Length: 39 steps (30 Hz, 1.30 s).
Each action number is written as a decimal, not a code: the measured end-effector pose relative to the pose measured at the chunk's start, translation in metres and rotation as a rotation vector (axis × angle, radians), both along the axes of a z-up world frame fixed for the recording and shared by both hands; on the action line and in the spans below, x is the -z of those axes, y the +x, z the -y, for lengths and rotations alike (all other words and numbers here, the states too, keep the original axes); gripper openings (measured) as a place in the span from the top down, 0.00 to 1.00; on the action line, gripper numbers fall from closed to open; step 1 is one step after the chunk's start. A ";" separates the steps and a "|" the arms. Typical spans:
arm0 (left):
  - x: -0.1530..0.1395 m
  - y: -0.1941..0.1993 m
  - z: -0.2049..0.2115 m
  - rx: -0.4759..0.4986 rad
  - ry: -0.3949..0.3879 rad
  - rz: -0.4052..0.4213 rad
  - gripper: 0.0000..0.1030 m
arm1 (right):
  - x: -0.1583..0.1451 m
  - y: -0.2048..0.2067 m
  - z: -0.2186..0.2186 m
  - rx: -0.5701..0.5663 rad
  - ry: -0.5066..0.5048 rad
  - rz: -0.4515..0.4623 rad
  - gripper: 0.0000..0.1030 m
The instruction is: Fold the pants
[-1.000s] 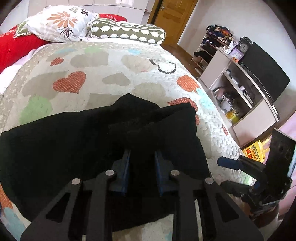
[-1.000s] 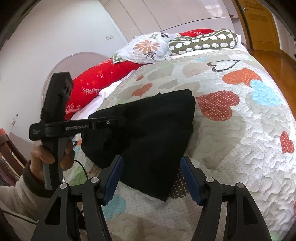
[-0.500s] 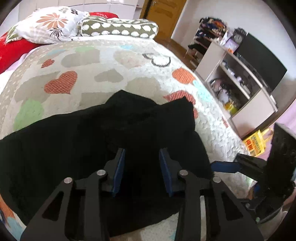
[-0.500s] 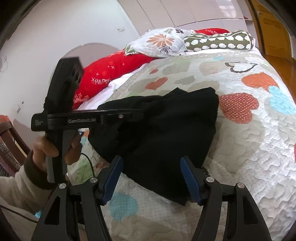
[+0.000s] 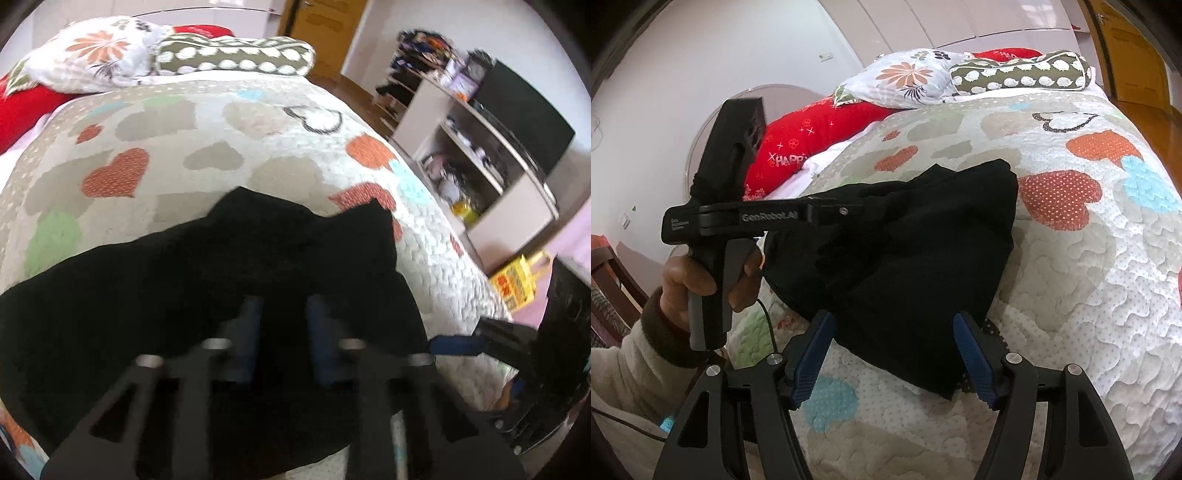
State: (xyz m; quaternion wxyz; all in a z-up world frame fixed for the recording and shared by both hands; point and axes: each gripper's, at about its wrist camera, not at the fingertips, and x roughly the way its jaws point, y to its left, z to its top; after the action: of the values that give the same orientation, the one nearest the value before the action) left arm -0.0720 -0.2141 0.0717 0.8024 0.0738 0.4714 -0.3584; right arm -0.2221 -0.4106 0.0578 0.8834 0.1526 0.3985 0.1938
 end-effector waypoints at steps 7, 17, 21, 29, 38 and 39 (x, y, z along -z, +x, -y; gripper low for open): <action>-0.024 -0.007 -0.017 -0.003 -0.065 0.036 0.96 | -0.004 0.001 -0.003 -0.006 -0.003 0.004 0.33; -0.017 0.034 -0.039 -0.116 -0.044 0.009 0.96 | -0.025 0.032 -0.030 -0.076 -0.008 0.093 0.33; 0.010 0.037 -0.038 -0.114 -0.022 -0.073 0.96 | 0.000 0.060 -0.041 -0.076 -0.014 0.025 0.32; -0.009 0.023 -0.069 -0.177 -0.146 -0.093 0.22 | 0.002 0.050 -0.022 -0.049 -0.015 0.021 0.30; 0.030 0.013 -0.038 -0.166 -0.032 -0.201 0.27 | 0.000 0.034 0.035 0.110 0.027 0.021 0.25; 0.029 0.008 -0.033 -0.170 -0.014 -0.163 0.39 | -0.001 0.031 0.041 0.123 0.039 0.023 0.25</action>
State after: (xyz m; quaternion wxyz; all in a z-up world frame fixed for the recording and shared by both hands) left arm -0.0637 -0.1810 0.0426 0.7893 -0.0016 0.5372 -0.2974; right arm -0.1910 -0.4515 0.0589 0.8951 0.1918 0.3742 0.1485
